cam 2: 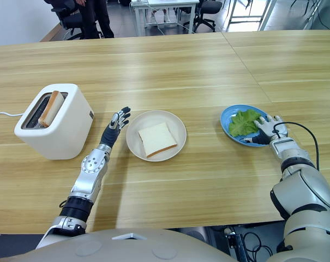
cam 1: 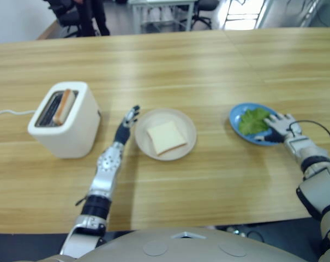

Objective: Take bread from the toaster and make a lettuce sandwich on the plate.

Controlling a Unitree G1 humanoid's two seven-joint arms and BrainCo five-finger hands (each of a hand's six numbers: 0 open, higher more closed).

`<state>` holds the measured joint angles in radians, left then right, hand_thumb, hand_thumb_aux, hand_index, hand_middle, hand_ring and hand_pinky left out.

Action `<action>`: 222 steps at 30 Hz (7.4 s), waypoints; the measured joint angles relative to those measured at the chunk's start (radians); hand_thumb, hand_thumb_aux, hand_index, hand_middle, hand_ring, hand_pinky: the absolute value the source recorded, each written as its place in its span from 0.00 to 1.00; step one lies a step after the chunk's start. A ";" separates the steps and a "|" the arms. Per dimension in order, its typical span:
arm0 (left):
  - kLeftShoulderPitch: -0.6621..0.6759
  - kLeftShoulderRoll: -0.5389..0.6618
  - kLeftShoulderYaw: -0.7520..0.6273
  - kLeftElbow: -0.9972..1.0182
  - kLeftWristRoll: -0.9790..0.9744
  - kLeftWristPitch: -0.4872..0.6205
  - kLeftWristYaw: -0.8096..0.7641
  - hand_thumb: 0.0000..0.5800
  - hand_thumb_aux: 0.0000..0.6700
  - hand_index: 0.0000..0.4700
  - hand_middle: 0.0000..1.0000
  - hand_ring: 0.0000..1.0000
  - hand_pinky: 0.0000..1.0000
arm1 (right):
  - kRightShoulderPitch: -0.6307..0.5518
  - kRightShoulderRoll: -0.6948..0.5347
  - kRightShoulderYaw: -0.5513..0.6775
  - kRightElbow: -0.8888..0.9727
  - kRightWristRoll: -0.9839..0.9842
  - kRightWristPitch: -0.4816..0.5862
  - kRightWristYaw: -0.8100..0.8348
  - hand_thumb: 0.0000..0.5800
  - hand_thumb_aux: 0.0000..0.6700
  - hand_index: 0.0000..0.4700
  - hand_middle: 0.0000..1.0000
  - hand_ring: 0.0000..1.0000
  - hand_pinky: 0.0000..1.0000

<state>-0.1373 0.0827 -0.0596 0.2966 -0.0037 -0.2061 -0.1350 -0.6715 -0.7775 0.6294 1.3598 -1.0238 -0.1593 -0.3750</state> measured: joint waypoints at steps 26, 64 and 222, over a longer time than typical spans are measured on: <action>0.001 0.006 0.003 0.000 0.000 -0.001 -0.015 0.00 0.00 0.00 0.00 0.00 0.00 | 0.149 -0.096 0.035 -0.218 0.000 -0.050 -0.098 0.00 0.00 0.00 0.00 0.00 0.00; 0.008 0.006 -0.003 0.000 0.004 -0.009 -0.014 0.00 0.00 0.00 0.00 0.00 0.00 | 0.002 0.051 0.114 -0.038 -0.016 -0.009 -0.128 1.00 1.00 0.98 0.00 0.00 0.00; 0.080 0.606 0.206 -0.344 0.798 0.353 0.091 0.00 0.00 0.00 0.00 0.00 0.00 | 0.625 0.434 -0.753 -1.256 0.949 -0.075 0.481 0.00 0.00 0.00 0.00 0.00 0.00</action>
<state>-0.0568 0.6887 0.1467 -0.0474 0.7948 0.1473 -0.0439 -0.0465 -0.3440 -0.1235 0.1039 -0.0746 -0.2343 0.1059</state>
